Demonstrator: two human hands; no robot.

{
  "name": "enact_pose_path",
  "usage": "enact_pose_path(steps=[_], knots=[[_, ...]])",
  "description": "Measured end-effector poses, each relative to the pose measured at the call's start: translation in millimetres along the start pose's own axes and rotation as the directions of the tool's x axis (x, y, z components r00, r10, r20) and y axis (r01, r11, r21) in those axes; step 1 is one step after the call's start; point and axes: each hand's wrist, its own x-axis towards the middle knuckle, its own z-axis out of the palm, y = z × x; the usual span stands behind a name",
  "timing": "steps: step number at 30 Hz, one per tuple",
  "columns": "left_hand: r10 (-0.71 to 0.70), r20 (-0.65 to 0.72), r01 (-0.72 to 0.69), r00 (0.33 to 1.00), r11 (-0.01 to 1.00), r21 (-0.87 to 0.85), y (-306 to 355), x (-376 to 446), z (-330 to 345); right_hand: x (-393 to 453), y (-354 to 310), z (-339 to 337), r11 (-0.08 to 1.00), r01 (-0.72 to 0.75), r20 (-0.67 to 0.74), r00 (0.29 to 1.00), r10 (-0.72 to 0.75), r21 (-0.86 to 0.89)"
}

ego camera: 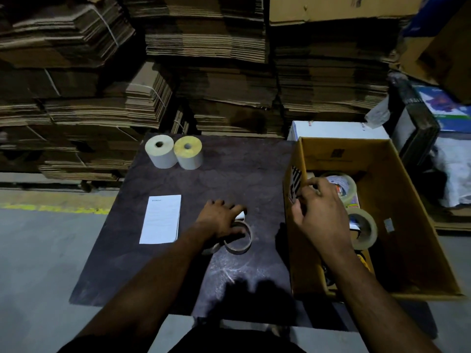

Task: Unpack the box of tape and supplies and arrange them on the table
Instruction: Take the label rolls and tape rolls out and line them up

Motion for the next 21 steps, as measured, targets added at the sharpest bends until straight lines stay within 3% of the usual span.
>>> enact_pose_path(steps=[6,12,21], knots=[[0.073,-0.001,-0.073,0.997,0.993,0.096,-12.2,12.2,-8.3,-0.3,0.5,-0.7,1.0,-0.007,0.007,1.0,0.007,0.005],[-0.06,0.079,0.066,0.995,0.994,-0.086,-14.8,9.3,1.6,0.7,1.5,1.4,1.0,-0.004,0.005,1.0,0.004,0.015],[-0.031,-0.026,0.026,0.999,0.98,-0.196,-5.7,-17.9,24.9,0.2,3.0,4.3,1.0,-0.002,-0.006,1.0,0.002,0.008]])
